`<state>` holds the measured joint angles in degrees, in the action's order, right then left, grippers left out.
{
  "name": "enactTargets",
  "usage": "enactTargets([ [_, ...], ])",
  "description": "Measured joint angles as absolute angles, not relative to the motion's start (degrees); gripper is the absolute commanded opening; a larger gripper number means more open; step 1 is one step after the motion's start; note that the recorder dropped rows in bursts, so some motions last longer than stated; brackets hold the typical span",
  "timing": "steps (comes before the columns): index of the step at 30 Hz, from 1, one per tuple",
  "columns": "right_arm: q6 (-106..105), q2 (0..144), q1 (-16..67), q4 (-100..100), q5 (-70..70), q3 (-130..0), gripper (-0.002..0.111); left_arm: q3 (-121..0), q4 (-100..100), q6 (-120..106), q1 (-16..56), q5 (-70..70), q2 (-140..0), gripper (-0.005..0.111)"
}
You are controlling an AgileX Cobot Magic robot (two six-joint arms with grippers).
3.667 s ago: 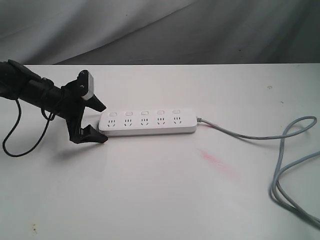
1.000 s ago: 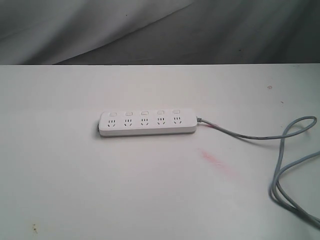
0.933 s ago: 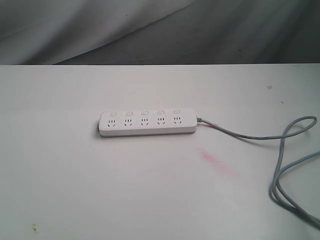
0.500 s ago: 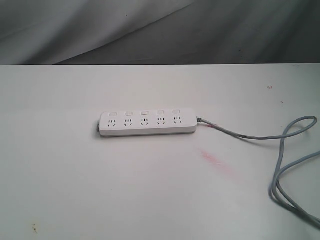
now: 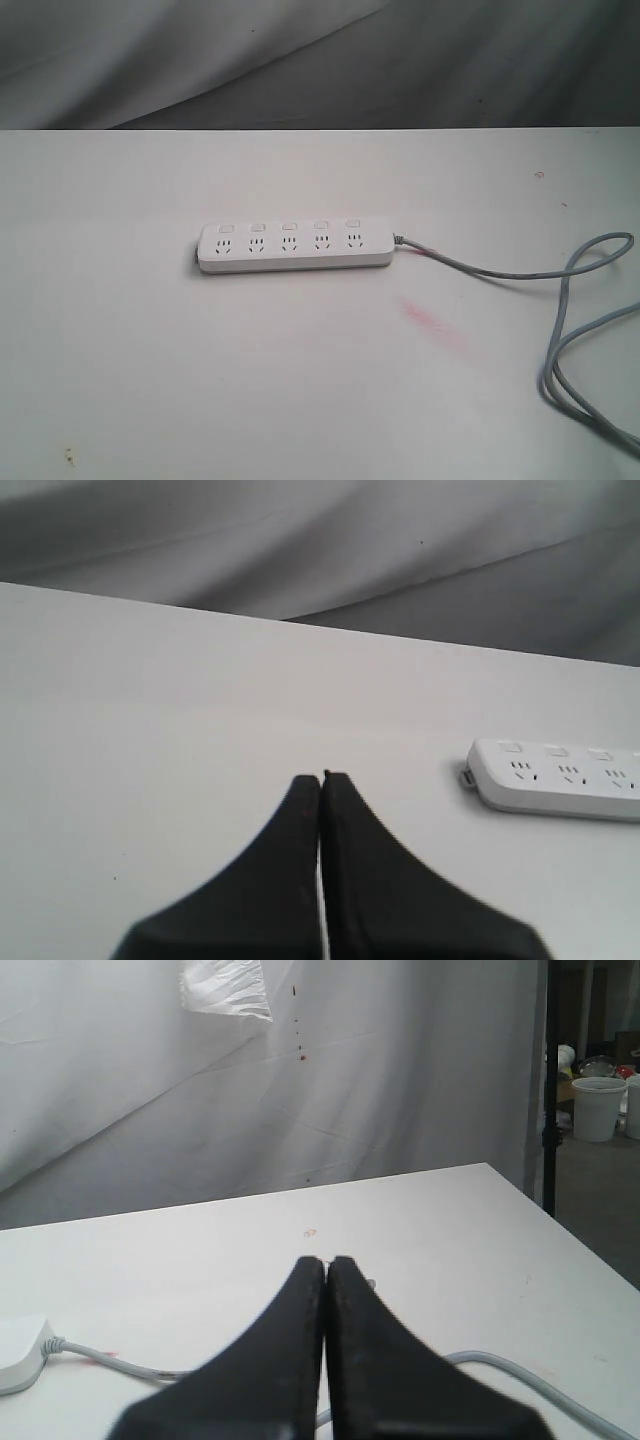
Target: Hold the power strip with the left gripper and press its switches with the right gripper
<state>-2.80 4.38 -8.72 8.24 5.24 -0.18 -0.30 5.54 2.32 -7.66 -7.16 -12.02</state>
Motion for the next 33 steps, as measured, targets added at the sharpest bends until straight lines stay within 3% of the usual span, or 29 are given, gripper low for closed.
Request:
enactTargets([
  [7,-2.8,4.38,-8.72,8.24,5.24,-0.18,0.0,-0.3,5.54,2.32,-7.66,-14.99,-6.12,0.001],
  [33,-2.8,4.38,-8.72,8.24,5.28,-0.18,0.0,-0.3,5.54,2.44,-7.66,-15.34,-3.61,0.001],
])
